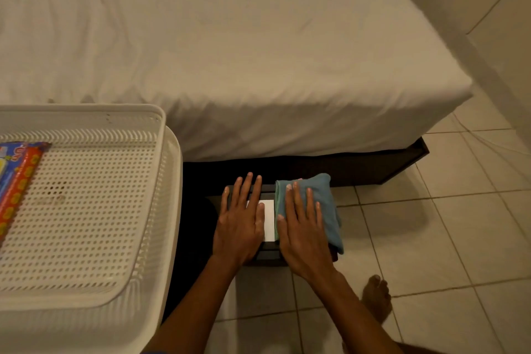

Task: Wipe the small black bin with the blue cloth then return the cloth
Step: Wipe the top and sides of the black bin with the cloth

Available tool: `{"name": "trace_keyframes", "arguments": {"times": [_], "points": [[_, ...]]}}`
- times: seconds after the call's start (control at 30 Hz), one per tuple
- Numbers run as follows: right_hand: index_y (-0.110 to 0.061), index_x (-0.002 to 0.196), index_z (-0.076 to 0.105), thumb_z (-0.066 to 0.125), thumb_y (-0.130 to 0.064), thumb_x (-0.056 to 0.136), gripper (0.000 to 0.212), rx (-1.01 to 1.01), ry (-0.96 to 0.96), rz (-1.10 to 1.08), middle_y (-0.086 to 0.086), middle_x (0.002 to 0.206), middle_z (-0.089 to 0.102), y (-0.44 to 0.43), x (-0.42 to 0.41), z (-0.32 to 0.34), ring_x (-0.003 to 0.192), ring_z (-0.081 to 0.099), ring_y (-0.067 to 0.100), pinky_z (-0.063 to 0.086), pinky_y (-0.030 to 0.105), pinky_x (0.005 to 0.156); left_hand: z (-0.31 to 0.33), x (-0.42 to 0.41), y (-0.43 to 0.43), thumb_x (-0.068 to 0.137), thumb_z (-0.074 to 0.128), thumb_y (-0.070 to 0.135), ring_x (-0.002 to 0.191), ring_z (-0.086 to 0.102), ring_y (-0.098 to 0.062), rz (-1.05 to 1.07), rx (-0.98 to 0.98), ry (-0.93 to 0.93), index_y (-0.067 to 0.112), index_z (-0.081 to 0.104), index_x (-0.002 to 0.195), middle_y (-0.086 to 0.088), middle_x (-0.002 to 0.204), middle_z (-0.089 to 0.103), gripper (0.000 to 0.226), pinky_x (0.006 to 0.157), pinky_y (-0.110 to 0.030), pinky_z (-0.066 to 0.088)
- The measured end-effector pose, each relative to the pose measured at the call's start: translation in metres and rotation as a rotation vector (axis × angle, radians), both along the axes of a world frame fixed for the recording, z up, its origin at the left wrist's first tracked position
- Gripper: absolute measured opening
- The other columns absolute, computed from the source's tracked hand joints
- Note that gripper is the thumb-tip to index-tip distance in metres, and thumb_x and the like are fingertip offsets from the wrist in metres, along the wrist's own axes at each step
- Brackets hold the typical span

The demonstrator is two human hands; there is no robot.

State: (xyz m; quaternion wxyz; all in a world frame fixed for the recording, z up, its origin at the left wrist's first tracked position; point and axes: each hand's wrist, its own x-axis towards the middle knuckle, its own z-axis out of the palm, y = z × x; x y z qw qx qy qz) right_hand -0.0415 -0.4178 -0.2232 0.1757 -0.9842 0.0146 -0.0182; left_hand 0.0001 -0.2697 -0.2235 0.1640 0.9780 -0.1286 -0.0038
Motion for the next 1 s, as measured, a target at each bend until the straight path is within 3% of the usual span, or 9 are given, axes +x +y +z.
{"name": "trace_keyframes", "arguments": {"times": [0.27,0.43,0.53,0.73,0.87,1.0], "points": [[-0.019,0.154,0.005,0.012,-0.042,0.102,0.058,0.038,0.027,0.048,0.006,0.162,0.003,-0.002,-0.041,0.001,0.149,-0.003,0.023,0.004,0.049,0.117,0.002,-0.001,-0.003,0.103,0.02,0.037,0.151,-0.004,-0.013,0.035,-0.023,-0.004,0.025,0.003,0.156,0.0,0.164,0.005,0.057,0.122,-0.04,0.004],[-0.019,0.154,0.003,0.01,-0.044,0.101,0.059,-0.025,0.025,0.057,0.005,0.162,-0.002,-0.003,-0.004,0.003,0.148,-0.007,0.022,-0.002,0.046,0.118,-0.001,0.001,-0.003,0.103,0.019,0.036,0.151,-0.004,-0.015,0.039,-0.025,-0.015,0.023,0.002,0.156,-0.001,0.164,0.002,0.057,0.122,-0.041,0.003],[-0.02,0.154,0.002,0.006,-0.046,0.1,0.06,-0.015,0.038,0.041,0.004,0.162,-0.001,-0.005,-0.002,0.003,0.148,-0.009,0.02,0.0,0.047,0.118,0.0,0.0,-0.005,0.103,0.019,0.035,0.151,-0.003,-0.015,0.073,-0.026,-0.013,0.022,0.004,0.156,-0.002,0.164,0.003,0.057,0.122,-0.042,0.006],[-0.018,0.154,0.015,0.012,-0.041,0.101,0.057,0.014,0.008,0.001,0.009,0.161,0.013,0.007,-0.042,-0.001,0.148,0.006,0.027,0.008,0.05,0.115,-0.003,0.001,-0.006,0.102,0.021,0.035,0.151,0.0,-0.017,0.066,-0.004,-0.025,0.019,0.007,0.156,-0.004,0.164,0.007,0.058,0.122,-0.044,0.01],[-0.017,0.154,0.01,0.018,-0.04,0.1,0.059,-0.036,0.005,-0.004,0.011,0.161,0.009,0.003,0.0,0.0,0.148,0.0,0.026,0.009,0.053,0.115,-0.003,0.0,-0.005,0.103,0.018,0.035,0.151,-0.004,-0.016,0.051,-0.015,-0.019,0.02,0.004,0.156,-0.003,0.164,0.003,0.057,0.122,-0.041,0.004],[-0.021,0.154,0.006,0.016,-0.042,0.101,0.058,0.015,0.034,-0.001,0.006,0.162,0.004,0.0,-0.022,0.002,0.149,-0.003,0.024,0.006,0.051,0.117,0.0,0.001,-0.007,0.103,0.018,0.034,0.151,-0.002,-0.016,0.076,-0.025,-0.017,0.019,0.006,0.156,-0.004,0.164,0.005,0.056,0.122,-0.043,0.009]]}}
